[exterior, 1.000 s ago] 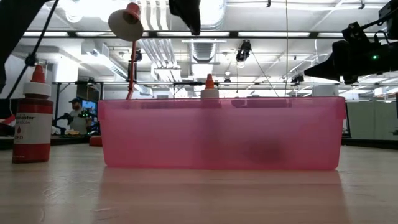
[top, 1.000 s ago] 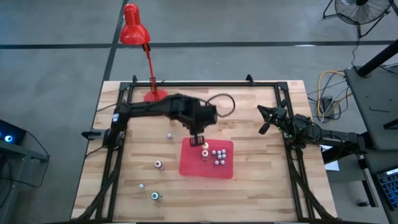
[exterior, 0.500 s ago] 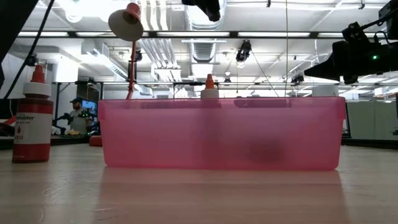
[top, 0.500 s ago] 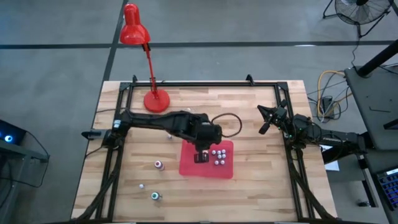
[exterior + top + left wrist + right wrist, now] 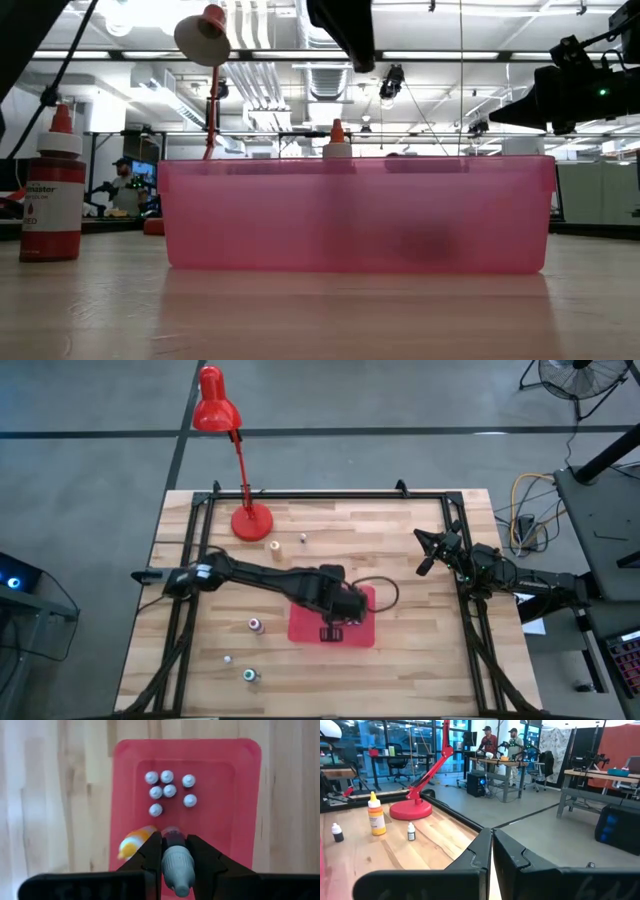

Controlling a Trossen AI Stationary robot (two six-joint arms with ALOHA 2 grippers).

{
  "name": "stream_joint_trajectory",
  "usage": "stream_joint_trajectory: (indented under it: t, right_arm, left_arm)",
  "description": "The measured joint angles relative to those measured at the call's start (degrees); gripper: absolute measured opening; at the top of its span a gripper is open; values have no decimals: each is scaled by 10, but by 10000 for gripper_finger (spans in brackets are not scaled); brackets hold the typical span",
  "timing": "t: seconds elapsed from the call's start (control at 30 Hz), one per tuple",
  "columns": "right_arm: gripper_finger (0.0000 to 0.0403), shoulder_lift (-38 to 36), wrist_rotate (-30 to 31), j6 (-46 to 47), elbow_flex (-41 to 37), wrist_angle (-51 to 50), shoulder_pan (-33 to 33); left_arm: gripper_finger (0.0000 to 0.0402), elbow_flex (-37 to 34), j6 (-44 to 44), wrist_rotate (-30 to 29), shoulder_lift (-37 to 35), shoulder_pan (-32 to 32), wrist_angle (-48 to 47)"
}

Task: Pick & Place food coloring
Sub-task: Put the small red food coloring bottle in the red bin

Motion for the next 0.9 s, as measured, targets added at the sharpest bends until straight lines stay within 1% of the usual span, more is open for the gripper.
stream_joint_trajectory:
  t: [0.27, 0.33, 0.63, 0.77, 0.9]
  right_arm:
    - [9, 0, 0, 0, 0, 0, 0]
    - [9, 0, 0, 3, 0, 0, 0]
    - [9, 0, 0, 5, 0, 0, 0]
    - [9, 1, 0, 3, 0, 0, 0]
    - [9, 1, 0, 3, 0, 0, 0]
  left_arm:
    - [42, 0, 7, -4, 44, -25, 28]
    - [41, 0, 8, -14, 53, -27, 29]
    - [40, 0, 15, -18, 92, -29, 53]
    - [40, 0, 43, -23, 100, -30, 61]
    - [40, 0, 100, -25, 103, -35, 68]
